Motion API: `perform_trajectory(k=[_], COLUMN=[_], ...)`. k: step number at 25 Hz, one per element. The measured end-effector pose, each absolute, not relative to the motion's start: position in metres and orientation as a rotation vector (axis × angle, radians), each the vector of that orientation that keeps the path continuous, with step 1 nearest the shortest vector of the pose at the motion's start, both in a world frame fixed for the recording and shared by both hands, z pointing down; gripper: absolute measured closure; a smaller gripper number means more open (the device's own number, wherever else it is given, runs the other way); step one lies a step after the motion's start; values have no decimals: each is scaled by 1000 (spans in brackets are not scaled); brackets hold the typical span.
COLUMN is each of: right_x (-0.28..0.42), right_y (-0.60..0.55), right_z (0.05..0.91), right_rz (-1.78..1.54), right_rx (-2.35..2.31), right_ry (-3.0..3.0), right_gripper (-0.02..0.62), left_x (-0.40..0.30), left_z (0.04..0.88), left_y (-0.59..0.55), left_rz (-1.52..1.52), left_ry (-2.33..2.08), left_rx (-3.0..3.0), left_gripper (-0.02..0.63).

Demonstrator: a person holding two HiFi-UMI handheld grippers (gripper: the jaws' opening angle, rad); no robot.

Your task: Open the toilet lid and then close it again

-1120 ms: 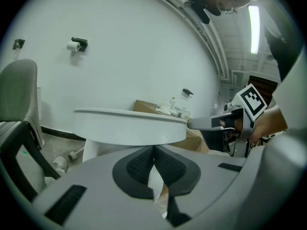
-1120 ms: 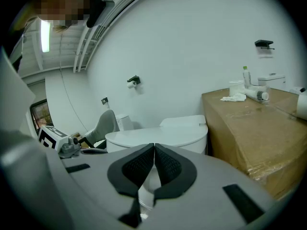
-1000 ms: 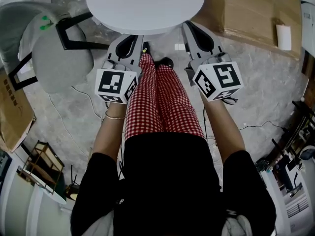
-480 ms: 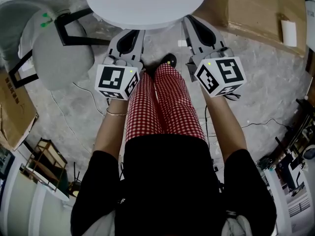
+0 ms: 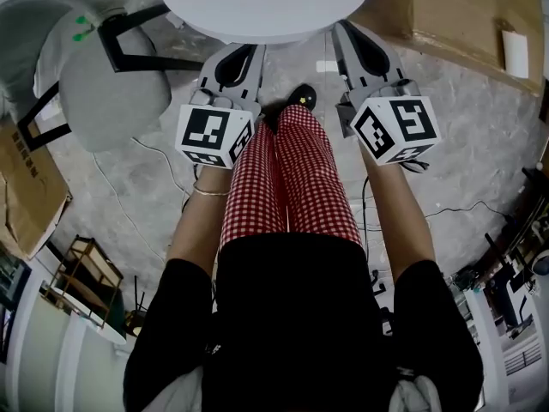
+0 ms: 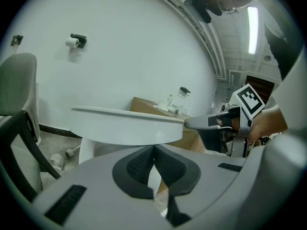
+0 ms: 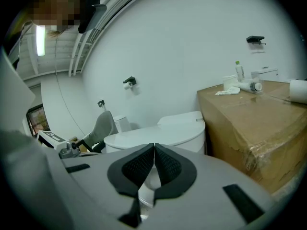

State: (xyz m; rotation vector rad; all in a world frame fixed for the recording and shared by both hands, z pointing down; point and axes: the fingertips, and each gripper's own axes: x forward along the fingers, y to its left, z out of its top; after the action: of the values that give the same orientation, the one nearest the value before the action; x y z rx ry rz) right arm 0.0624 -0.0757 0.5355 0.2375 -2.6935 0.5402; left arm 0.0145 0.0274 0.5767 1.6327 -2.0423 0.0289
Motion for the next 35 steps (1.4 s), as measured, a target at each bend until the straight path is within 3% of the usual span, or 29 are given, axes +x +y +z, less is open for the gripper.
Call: perform_trajectory(k=[35], right_x=[73], right_y=[-68], right_z=[561], right_rz=[555], right_rx=[343], right_ry=[-2693], right_gripper=[575], left_x=[24], left_z=[604], left_y=[34], left_rz=[62], left_ry=[-1976], left_rx=[1729], left_gripper=[603])
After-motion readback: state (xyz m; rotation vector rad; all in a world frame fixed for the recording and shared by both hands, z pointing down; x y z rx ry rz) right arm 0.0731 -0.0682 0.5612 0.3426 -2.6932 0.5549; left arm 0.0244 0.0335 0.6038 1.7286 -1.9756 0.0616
